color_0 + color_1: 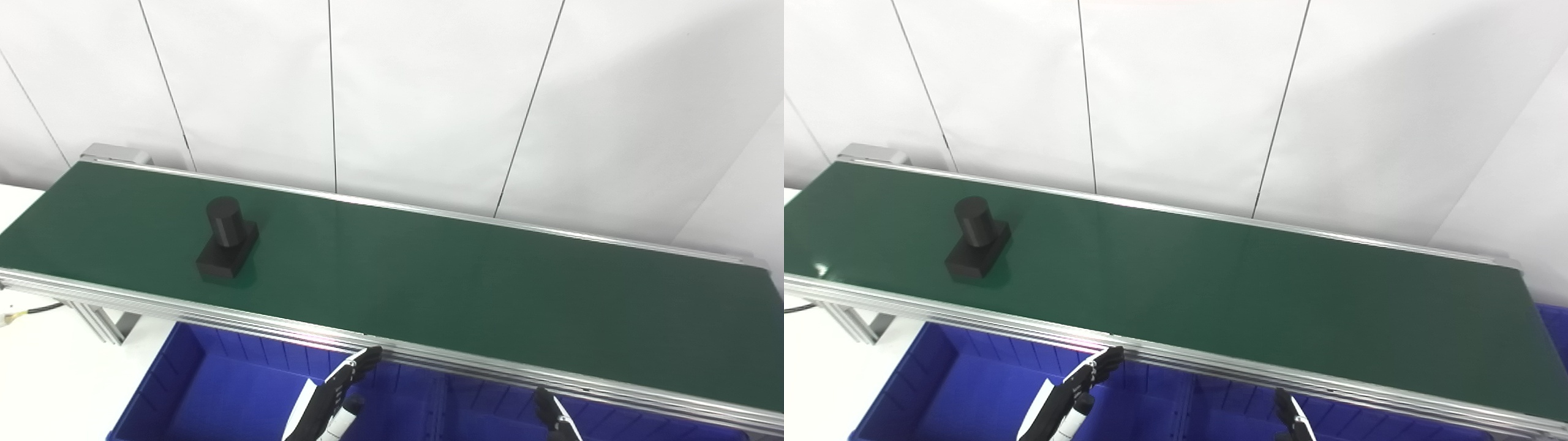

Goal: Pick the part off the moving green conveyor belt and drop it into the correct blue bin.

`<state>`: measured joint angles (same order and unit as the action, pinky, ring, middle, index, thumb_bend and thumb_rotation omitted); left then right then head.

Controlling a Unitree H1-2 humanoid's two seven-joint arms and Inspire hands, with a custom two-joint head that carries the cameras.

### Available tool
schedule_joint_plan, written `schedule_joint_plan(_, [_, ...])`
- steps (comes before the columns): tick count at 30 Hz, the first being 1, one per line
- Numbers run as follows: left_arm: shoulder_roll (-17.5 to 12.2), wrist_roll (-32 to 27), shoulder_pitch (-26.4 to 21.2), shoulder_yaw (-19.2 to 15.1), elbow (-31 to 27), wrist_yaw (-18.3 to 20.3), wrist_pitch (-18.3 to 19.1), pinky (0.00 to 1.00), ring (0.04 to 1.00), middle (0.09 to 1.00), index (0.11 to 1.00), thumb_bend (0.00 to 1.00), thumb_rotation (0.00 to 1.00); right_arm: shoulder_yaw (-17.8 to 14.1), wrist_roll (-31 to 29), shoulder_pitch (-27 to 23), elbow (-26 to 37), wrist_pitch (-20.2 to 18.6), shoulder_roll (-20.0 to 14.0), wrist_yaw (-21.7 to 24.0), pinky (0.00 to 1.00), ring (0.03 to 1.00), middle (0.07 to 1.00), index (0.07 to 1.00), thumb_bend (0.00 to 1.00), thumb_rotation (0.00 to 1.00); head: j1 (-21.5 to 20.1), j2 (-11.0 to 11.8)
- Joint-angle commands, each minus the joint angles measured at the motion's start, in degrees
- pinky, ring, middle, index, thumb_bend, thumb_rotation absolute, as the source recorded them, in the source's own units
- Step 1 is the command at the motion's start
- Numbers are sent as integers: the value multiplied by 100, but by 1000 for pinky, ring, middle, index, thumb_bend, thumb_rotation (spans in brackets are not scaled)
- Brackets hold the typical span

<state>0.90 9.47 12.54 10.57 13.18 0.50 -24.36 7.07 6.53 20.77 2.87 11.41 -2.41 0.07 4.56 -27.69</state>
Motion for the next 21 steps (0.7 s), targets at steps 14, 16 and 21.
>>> schedule_joint_plan(14, [182,36,-224,102,204,-223,-252,897,874,857,844,670,1000,-215,-329,-87,-249,1153,9,-35,909,899,917,931,590,1000,33,51])
schedule_joint_plan(16, [177,81,-255,153,236,-317,-253,883,868,853,839,655,1000,-268,-363,-109,-241,1287,23,-55,893,891,909,929,614,996,30,41])
schedule_joint_plan(21, [137,108,-322,263,307,-468,-252,863,858,848,832,647,1000,-382,-361,-155,-52,1337,60,-95,871,883,896,923,659,997,-38,-25])
